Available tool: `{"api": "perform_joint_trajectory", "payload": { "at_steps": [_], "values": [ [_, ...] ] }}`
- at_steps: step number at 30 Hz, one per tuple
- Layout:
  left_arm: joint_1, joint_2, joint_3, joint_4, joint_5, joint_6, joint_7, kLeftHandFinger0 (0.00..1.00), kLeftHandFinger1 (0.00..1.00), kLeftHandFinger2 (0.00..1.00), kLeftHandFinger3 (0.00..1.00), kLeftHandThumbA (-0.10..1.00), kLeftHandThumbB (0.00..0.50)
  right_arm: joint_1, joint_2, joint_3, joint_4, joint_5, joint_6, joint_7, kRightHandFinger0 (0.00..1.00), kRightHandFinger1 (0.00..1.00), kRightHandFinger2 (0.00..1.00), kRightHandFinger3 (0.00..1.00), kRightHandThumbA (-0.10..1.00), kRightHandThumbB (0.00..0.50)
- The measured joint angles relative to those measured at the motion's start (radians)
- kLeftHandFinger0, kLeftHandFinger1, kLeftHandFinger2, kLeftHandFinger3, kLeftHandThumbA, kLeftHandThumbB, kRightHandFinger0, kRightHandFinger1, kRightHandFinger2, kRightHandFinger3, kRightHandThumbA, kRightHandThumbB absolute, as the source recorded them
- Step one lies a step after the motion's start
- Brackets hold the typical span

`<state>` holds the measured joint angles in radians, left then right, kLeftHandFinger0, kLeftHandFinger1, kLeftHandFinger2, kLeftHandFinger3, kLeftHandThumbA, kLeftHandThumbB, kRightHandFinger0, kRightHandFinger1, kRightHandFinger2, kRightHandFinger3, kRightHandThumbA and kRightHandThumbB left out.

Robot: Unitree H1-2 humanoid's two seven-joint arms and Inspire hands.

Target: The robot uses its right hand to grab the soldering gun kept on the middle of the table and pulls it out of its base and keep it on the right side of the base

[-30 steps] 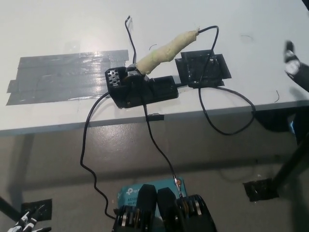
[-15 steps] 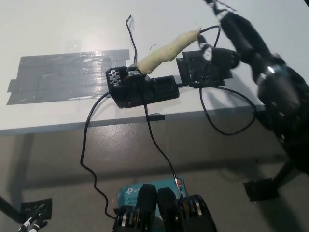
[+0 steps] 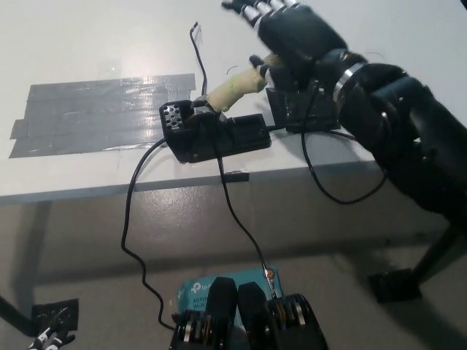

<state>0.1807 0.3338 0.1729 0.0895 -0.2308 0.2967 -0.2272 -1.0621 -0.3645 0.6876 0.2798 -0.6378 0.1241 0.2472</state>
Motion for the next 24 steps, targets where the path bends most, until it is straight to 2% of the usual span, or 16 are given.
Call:
{"api": "perform_joint_trajectory", "payload": {
  "at_steps": [4,9,12,13,14,15,18,20,21,24],
  "values": [
    [-0.004,0.002,-0.002,0.000,0.001,0.002,0.000,0.63,0.74,0.89,1.00,0.68,0.362,0.000,0.004,0.022,0.015,-0.026,-0.028,0.035,1.00,1.00,1.00,1.00,0.36,0.355],
    [-0.005,0.015,-0.014,0.001,0.013,0.001,0.000,0.58,0.73,0.86,0.98,0.70,0.371,-0.001,0.019,0.044,0.072,-0.057,-0.030,0.101,1.00,1.00,1.00,1.00,0.44,0.354],
    [-0.004,0.020,-0.016,0.001,0.017,0.001,0.000,0.59,0.74,0.87,0.99,0.71,0.359,-0.007,0.020,0.063,0.111,-0.085,-0.023,0.142,1.00,1.00,1.00,1.00,0.47,0.377],
    [-0.005,0.021,-0.017,0.001,0.017,0.001,0.000,0.58,0.73,0.86,1.00,0.74,0.358,-0.012,0.020,0.068,0.122,-0.096,-0.021,0.153,1.00,1.00,1.00,1.00,0.48,0.415],
    [-0.005,0.021,-0.019,0.001,0.019,0.001,-0.001,0.58,0.73,0.85,0.99,0.74,0.357,-0.020,0.020,0.077,0.132,-0.111,-0.020,0.164,1.00,1.00,1.00,1.00,0.48,0.422],
    [-0.005,0.022,-0.022,0.001,0.020,0.001,-0.001,0.57,0.72,0.85,0.98,0.74,0.368,-0.029,0.022,0.088,0.144,-0.124,-0.019,0.170,1.00,1.00,1.00,1.00,0.47,0.430],
    [-0.006,0.025,-0.034,0.001,0.022,0.000,-0.009,0.57,0.72,0.84,0.99,0.76,0.395,-0.059,0.030,0.117,0.182,-0.173,-0.014,0.195,1.00,1.00,1.00,1.00,0.56,0.499],
    [-0.005,0.029,-0.041,0.001,0.024,0.000,-0.010,0.56,0.72,0.84,0.98,0.76,0.405,-0.070,0.032,0.131,0.193,-0.206,-0.005,0.207,1.00,1.00,1.00,1.00,0.61,0.500],
    [-0.005,0.031,-0.045,0.001,0.025,0.000,-0.010,0.55,0.71,0.83,0.98,0.77,0.415,-0.074,0.034,0.140,0.197,-0.226,0.000,0.211,1.00,1.00,1.00,1.00,0.60,0.500],
    [-0.006,0.038,-0.055,0.000,0.034,-0.001,-0.010,0.56,0.72,0.81,0.98,0.75,0.412,-0.082,0.042,0.171,0.209,-0.288,0.011,0.213,1.00,1.00,1.00,1.00,0.49,0.500]
  ]
}}
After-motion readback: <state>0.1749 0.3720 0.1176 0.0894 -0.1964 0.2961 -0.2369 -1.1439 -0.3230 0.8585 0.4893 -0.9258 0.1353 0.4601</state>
